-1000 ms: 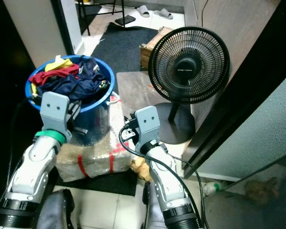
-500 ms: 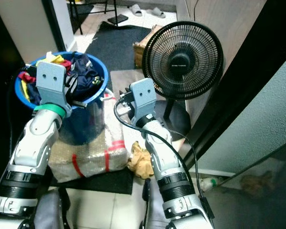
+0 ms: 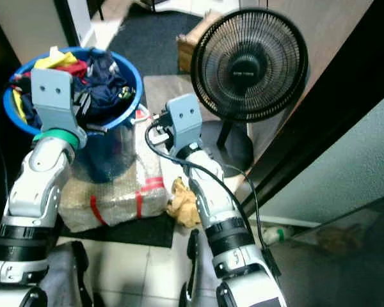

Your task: Clothes washing

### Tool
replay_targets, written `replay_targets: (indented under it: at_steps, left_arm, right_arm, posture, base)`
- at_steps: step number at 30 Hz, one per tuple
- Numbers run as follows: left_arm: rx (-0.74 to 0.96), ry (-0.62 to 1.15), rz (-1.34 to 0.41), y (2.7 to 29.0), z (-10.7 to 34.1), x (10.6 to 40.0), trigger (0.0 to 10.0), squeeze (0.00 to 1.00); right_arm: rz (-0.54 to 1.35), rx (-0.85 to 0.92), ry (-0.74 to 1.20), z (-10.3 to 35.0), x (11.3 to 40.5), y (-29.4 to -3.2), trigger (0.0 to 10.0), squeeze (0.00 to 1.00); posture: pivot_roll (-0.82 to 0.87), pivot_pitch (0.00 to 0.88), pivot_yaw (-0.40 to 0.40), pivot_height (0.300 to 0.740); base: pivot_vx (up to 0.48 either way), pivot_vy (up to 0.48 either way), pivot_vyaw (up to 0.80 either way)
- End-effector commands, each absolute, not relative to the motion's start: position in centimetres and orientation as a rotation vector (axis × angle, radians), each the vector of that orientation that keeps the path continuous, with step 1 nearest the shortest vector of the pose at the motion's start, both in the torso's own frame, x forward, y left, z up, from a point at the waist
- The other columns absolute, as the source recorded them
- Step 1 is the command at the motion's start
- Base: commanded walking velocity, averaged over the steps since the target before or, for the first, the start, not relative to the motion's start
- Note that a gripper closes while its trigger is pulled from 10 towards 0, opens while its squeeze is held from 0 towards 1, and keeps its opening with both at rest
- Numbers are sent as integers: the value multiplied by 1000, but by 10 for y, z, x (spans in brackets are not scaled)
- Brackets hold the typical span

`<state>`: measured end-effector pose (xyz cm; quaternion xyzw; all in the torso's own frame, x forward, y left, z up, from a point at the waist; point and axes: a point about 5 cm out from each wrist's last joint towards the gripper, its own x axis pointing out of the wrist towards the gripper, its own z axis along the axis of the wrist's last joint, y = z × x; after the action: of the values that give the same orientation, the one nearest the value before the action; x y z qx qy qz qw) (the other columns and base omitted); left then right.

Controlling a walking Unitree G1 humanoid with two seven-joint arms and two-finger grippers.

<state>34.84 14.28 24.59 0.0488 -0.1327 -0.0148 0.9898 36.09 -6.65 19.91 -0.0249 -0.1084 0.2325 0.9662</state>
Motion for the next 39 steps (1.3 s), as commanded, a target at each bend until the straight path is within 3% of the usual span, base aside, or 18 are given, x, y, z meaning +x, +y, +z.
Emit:
replay_targets:
  at_steps: [1,8,9,16,17,18,31,32,39]
  left_arm:
    - [93,-261,-30,140,248,349,10000,0]
    - [180,-198,-36,144,244,359,10000,0]
    - [228,-99,-73,147,232,363,10000,0]
    - [255,60,-115,158,210,359,10000,0]
    - [258,69,-106,160,207,357,10000,757]
    - [260,77,-103,161,204,355,10000,1000]
    - [225,52,-63,165,214,357,10000,1000]
    - [190,-3,-74,162,230,359,10000,0]
    - [176,-54,-45,163,254,371,10000,0]
  right_arm:
    - [442,-51,-219,199,365,-73,10000,0]
    - [429,-121,-204,202,375,-81,10000,0]
    - [419,-149,-195,204,380,-87,10000,0]
    - [383,-166,-175,206,385,-100,10000,0]
    - [378,-160,-173,204,385,-101,10000,0]
    - [376,-156,-171,202,385,-101,10000,0]
    - [379,-152,-177,203,387,-100,10000,0]
    - [378,-151,-178,204,388,-100,10000,0]
    - [380,-145,-178,203,389,-97,10000,0]
  posture:
    - [35,254,-38,440]
    - [27,269,-45,440]
    - [29,266,-47,440]
    - [35,255,-47,440]
    - [34,253,-47,440]
    - [34,247,-49,440]
    - [35,234,-52,440]
    - [41,232,-54,440]
    - [41,233,-52,440]
  base:
    - [0,0,0]
    - [0,0,0]
    - [0,0,0]
    - [0,0,0]
    - [0,0,0]
    - [0,0,0]
    - [0,0,0]
    - [0,0,0]
    - [0,0,0]
